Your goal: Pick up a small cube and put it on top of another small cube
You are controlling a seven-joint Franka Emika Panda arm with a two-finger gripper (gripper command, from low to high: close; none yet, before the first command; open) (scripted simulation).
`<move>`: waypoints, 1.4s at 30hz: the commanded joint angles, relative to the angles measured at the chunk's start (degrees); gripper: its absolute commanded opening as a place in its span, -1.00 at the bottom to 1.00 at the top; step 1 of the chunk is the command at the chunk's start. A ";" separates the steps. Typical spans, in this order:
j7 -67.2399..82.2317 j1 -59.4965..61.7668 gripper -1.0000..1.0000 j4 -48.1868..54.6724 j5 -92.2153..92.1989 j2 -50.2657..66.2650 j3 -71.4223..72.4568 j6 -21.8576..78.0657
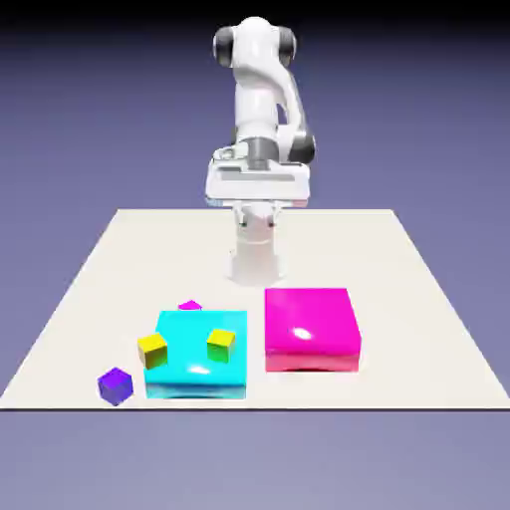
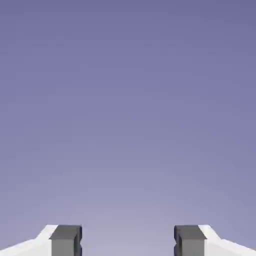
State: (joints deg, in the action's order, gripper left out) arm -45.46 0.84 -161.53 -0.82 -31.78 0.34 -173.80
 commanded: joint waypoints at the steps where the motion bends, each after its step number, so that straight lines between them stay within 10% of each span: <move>1: -2.50 1.27 0.00 -0.43 -0.68 0.73 0.28 0.17; 33: -82.05 41.76 0.00 -14.31 -22.37 24.09 9.28 5.56; 42: -95.64 45.47 0.00 -12.34 -2.45 35.57 7.03 -4.12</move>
State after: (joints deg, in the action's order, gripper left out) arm -141.10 46.33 -173.86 -3.27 3.79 7.37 -177.92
